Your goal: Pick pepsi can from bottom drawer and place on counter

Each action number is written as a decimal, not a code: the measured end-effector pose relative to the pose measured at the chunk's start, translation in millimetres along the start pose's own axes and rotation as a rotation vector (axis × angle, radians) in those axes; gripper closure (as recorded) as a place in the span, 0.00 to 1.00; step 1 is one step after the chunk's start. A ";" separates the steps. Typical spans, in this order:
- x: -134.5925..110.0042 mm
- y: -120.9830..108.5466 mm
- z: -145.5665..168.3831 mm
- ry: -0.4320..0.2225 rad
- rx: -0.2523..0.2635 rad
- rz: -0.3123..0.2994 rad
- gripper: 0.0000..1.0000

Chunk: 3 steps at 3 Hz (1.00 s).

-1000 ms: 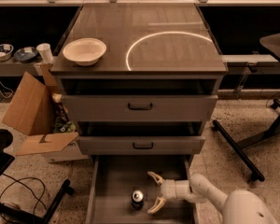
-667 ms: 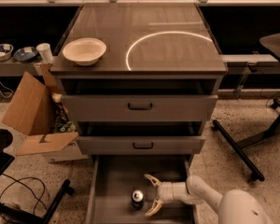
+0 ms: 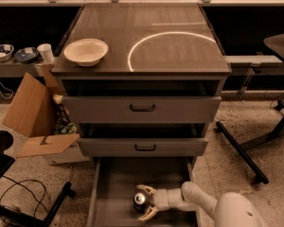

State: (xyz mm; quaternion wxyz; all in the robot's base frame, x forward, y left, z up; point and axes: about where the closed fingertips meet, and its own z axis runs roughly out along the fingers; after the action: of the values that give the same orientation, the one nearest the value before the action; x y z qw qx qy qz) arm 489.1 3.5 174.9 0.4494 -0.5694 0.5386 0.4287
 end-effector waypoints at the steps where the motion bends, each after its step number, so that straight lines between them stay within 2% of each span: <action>1: 2.0 6.1 14.8 -0.011 -0.019 0.001 0.41; 3: 2.6 9.6 22.7 -0.018 -0.030 0.007 0.88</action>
Offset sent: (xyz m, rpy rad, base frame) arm -0.0123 0.0290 -0.0117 0.0213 0.0215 0.0370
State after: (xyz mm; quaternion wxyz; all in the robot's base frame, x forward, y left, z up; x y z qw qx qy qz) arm 479.6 24.8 166.7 0.4442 -0.5704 0.5301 0.4432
